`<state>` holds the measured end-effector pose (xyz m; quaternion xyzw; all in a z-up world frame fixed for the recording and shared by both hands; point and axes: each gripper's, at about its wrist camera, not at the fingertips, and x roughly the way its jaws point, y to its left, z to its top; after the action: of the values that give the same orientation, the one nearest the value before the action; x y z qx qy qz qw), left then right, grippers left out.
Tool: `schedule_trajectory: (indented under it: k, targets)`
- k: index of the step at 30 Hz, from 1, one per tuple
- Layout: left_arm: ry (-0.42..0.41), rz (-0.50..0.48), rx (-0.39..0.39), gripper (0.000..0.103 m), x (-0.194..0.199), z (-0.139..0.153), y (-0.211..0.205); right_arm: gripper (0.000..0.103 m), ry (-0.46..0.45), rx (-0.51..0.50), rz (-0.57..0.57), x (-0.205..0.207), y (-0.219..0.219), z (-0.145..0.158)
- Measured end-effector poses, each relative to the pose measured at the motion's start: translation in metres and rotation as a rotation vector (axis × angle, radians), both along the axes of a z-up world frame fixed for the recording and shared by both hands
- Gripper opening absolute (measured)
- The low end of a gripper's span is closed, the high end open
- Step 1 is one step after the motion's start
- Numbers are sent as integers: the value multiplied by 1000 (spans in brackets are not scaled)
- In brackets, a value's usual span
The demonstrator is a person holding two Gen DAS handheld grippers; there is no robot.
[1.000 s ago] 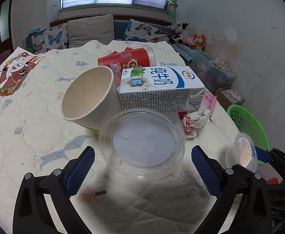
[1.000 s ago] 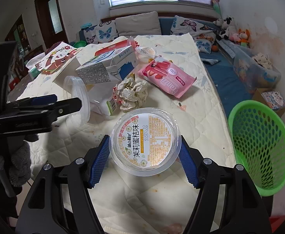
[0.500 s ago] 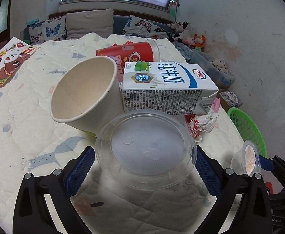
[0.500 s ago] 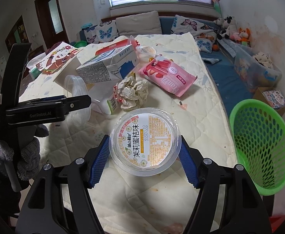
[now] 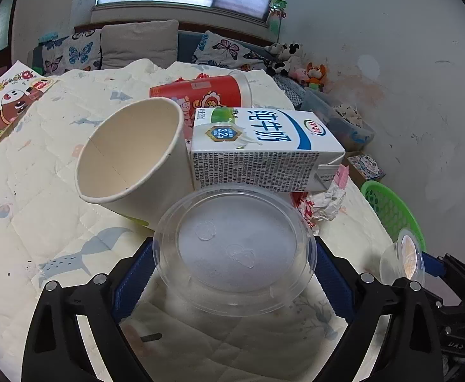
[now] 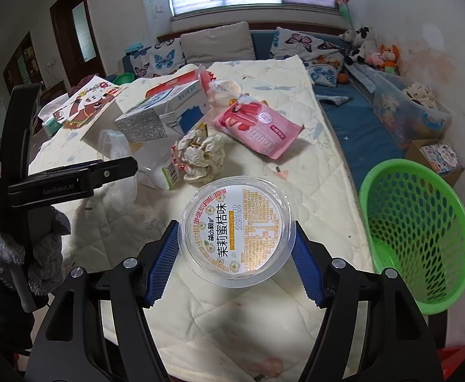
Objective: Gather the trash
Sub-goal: 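Grasp the clear plastic lid with the left gripper while the right gripper holds the pudding cup, then carry the pudding cup to the green basket and release it with the right gripper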
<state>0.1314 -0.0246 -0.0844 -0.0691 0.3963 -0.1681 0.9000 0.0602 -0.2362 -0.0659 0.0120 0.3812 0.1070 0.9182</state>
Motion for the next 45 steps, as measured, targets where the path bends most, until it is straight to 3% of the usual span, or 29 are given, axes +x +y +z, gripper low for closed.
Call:
schedule_trajectory:
  k: [9, 17, 32, 45]
  targets:
    - [-33, -13, -17, 90, -27, 19, -1, 68, -21, 3, -74, -8, -31, 6]
    - [-77, -69, -31, 90, -43, 45, -21, 68, -30, -3, -221, -7, -92, 8]
    - [-128, -241, -4, 90, -40, 82, -104, 69, 55, 25, -411, 6, -195, -26]
    - [-112, -356, 49, 90, -11, 86, -195, 75, 25, 52, -443, -23, -216, -22]
